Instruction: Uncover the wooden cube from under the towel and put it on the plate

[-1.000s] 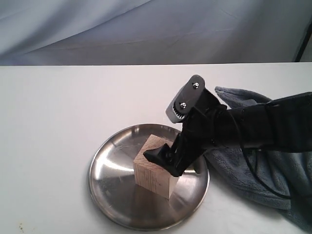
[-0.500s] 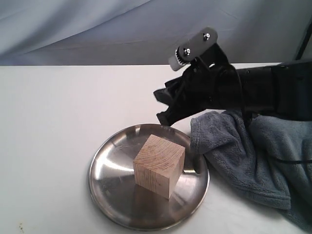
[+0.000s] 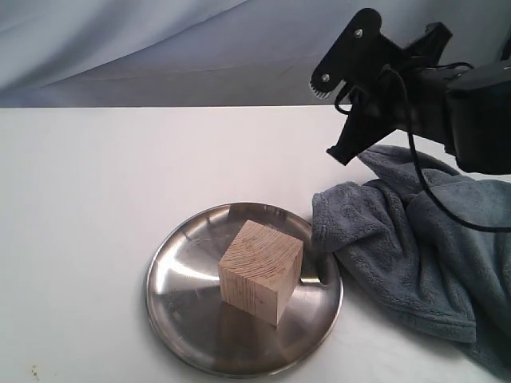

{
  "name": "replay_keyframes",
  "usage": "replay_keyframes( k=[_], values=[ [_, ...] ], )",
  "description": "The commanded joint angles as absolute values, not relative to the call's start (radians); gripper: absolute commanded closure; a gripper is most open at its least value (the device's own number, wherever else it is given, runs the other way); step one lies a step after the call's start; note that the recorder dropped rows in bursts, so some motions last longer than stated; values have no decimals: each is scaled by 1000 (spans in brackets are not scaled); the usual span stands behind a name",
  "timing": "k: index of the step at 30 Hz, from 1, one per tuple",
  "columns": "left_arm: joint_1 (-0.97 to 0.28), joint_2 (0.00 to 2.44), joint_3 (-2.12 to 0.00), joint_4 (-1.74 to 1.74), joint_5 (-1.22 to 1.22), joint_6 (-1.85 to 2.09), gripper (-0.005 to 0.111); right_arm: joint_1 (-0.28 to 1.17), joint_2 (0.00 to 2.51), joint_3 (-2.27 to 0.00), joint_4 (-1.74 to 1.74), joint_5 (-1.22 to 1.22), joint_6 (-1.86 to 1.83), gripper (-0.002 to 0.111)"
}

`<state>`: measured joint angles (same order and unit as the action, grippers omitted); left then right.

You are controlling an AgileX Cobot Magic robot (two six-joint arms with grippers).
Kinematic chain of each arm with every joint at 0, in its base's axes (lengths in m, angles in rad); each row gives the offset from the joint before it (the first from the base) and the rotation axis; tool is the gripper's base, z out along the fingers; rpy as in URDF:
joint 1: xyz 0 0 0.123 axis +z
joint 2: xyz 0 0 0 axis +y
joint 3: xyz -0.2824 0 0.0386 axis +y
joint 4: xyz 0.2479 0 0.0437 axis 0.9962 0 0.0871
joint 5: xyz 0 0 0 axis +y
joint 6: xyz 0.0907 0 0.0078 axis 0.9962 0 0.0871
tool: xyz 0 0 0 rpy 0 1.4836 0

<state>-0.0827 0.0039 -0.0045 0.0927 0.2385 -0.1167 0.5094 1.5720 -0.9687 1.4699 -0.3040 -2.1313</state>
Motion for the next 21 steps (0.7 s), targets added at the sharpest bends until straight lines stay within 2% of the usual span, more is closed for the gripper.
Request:
replay_keyframes(
  k=[1, 6, 7, 10, 14, 16, 19, 21],
  values=[
    [-80, 0, 0, 88, 232, -120, 106, 471, 1587, -980, 1527, -418, -2113, 108],
    [-80, 0, 0, 88, 232, -120, 106, 403, 1597, -997, 1744, -435, -1758, 108],
    [-80, 0, 0, 88, 232, -120, 106, 385, 1598, -997, 1744, -400, -1598, 108],
    [-80, 0, 0, 88, 232, -120, 106, 313, 1601, -1003, 1744, -78, -1086, 108],
    [-80, 0, 0, 88, 232, -120, 106, 300, 1601, -1009, 1744, -26, -287, 108],
    [-80, 0, 0, 88, 232, -120, 106, 300, 1601, -1013, 1744, -99, -72, 108],
    [-80, 0, 0, 88, 232, -120, 106, 300, 1606, -1014, 1689, -347, -85, 108],
    [-80, 0, 0, 88, 232, -120, 106, 298, 1632, -1014, 1330, -491, -220, 108]
  ],
)
